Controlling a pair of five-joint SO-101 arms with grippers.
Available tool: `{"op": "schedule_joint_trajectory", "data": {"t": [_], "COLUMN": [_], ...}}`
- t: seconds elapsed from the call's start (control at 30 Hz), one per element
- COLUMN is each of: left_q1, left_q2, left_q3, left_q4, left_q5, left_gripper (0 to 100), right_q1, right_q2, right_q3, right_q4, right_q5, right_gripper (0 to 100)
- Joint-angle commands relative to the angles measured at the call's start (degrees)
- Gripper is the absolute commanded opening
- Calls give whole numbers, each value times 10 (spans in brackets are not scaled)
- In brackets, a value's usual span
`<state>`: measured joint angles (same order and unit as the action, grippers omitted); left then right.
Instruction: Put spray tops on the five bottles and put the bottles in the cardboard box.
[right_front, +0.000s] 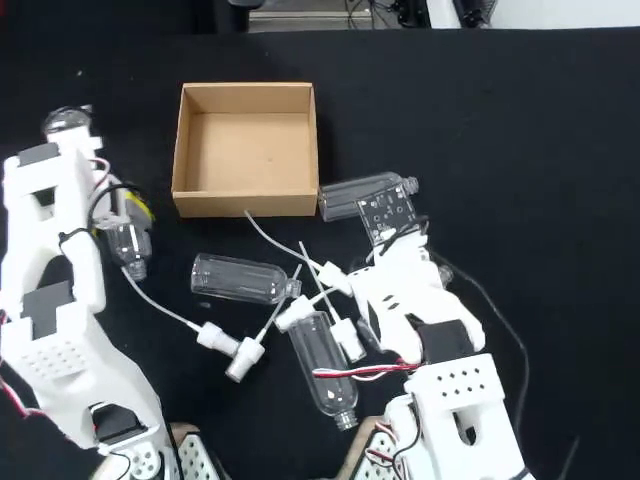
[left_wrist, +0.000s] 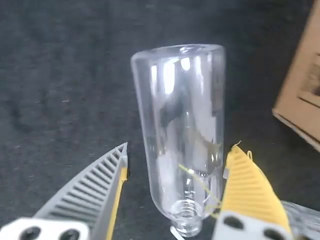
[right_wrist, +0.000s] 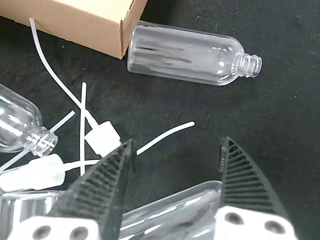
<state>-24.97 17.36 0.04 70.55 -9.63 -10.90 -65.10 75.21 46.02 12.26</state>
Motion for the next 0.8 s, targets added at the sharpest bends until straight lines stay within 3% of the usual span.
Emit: {"op": "schedule_joint_trajectory", "data": {"t": [0.0,0.17,0.43,0.77], "left_q1": [-42,-107,-196,-175], "left_q2": [-5,-29,-71,-80], "left_q3": [-2,-8,11,-38], "left_q4": [-7,10,34,197], "left_q5": [-22,-28,-95,-332], "left_gripper": [284,221,257,255], "right_q1": [-4,-5,-5,-5], "right_q2": [-15,-16,-16,-16], "right_q3": [-2,10,20,21], "right_q4": [-18,-25,-38,-36], "right_q5": [-4,-3,-3,-3], "right_gripper": [244,244,244,244]}}
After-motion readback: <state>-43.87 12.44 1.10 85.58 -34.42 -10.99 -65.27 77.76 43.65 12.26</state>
